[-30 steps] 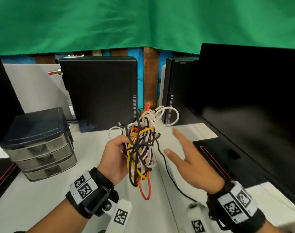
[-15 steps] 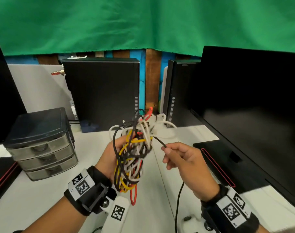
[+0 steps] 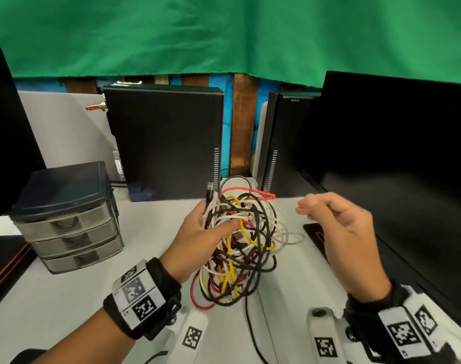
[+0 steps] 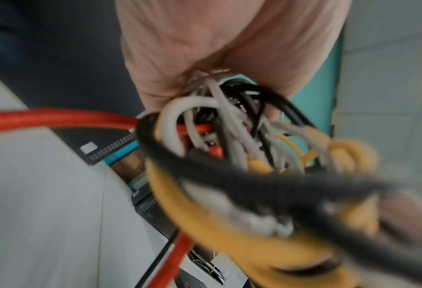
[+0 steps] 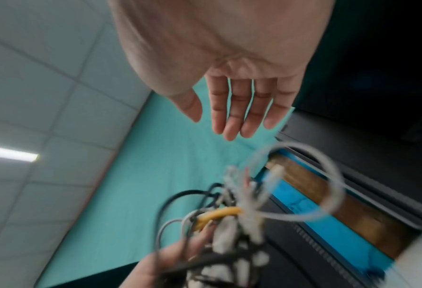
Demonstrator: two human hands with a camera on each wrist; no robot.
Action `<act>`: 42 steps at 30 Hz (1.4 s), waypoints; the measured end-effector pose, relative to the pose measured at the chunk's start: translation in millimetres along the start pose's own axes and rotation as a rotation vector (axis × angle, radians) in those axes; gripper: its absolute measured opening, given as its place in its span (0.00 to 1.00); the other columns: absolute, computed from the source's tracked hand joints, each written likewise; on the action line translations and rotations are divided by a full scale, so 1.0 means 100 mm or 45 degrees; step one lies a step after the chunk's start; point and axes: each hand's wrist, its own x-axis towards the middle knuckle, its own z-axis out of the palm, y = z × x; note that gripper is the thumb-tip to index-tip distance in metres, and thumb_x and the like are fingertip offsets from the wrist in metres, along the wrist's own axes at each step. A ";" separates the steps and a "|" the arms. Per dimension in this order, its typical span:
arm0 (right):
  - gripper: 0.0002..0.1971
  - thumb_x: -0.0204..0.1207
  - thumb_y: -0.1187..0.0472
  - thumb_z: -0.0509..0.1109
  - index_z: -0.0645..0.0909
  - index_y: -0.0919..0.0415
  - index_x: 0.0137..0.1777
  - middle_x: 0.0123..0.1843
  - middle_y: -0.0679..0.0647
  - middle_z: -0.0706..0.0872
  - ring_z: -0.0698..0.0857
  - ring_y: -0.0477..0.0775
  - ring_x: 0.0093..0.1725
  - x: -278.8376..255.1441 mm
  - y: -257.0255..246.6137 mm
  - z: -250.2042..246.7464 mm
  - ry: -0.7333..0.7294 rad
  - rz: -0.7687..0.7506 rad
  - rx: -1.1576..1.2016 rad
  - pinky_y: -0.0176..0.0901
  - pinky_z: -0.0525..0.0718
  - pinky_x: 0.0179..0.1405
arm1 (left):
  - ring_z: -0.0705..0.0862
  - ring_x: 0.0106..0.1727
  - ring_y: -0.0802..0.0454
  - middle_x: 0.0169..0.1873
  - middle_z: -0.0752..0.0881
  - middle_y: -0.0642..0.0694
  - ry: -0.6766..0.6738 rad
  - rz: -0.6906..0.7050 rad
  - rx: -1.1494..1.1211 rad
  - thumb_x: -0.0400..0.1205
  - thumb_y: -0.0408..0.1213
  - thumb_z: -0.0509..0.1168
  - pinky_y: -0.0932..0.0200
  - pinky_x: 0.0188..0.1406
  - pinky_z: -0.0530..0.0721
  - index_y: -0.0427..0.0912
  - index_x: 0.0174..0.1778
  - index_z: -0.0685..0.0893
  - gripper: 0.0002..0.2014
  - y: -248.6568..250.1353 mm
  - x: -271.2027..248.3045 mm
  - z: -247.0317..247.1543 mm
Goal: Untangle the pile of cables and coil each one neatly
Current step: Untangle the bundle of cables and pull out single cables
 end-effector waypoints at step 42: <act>0.43 0.72 0.52 0.81 0.62 0.51 0.83 0.77 0.44 0.69 0.67 0.49 0.79 0.03 0.51 -0.03 -0.086 0.313 -0.655 0.47 0.70 0.73 | 0.93 0.51 0.40 0.53 0.92 0.37 0.561 -0.290 -0.599 0.82 0.39 0.69 0.44 0.52 0.89 0.38 0.63 0.87 0.15 0.13 0.29 -0.64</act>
